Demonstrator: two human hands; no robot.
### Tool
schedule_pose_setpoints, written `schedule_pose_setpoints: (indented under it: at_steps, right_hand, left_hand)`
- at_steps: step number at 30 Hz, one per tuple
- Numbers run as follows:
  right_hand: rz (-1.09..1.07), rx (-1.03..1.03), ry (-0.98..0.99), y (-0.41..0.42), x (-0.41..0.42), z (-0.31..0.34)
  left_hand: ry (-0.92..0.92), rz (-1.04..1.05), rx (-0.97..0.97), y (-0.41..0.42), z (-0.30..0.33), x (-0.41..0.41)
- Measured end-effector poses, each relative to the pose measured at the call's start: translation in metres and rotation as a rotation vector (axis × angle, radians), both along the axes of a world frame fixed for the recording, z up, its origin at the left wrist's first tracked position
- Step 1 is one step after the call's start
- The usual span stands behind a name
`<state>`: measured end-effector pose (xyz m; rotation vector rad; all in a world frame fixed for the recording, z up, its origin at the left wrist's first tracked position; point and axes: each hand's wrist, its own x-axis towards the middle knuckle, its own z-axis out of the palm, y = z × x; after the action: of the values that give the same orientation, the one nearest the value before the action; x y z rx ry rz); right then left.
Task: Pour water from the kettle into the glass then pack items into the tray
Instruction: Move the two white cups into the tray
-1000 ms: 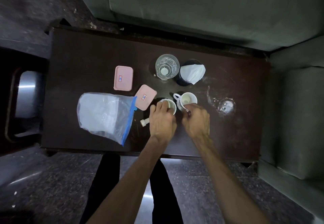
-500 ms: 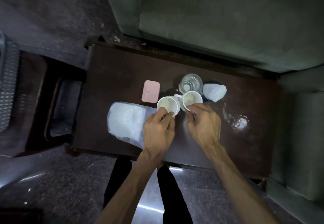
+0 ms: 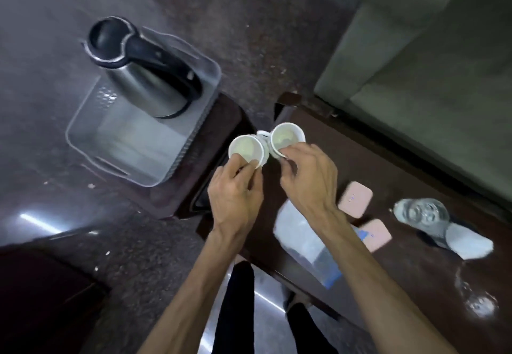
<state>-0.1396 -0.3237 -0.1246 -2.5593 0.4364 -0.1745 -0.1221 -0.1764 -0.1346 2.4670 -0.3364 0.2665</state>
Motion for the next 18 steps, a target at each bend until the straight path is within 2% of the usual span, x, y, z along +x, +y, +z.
schedule_pose_setpoints:
  at_steps: [9,18]
  right_hand:
    - [0.285,0.014,-0.012,0.130,0.105,0.002]
    - [0.412,-0.080,0.158,0.181,0.149,-0.032]
  left_hand:
    - [-0.011,0.300,0.035,0.126,0.005,0.064]
    - [0.114,0.353,0.082,0.174,-0.035,0.088]
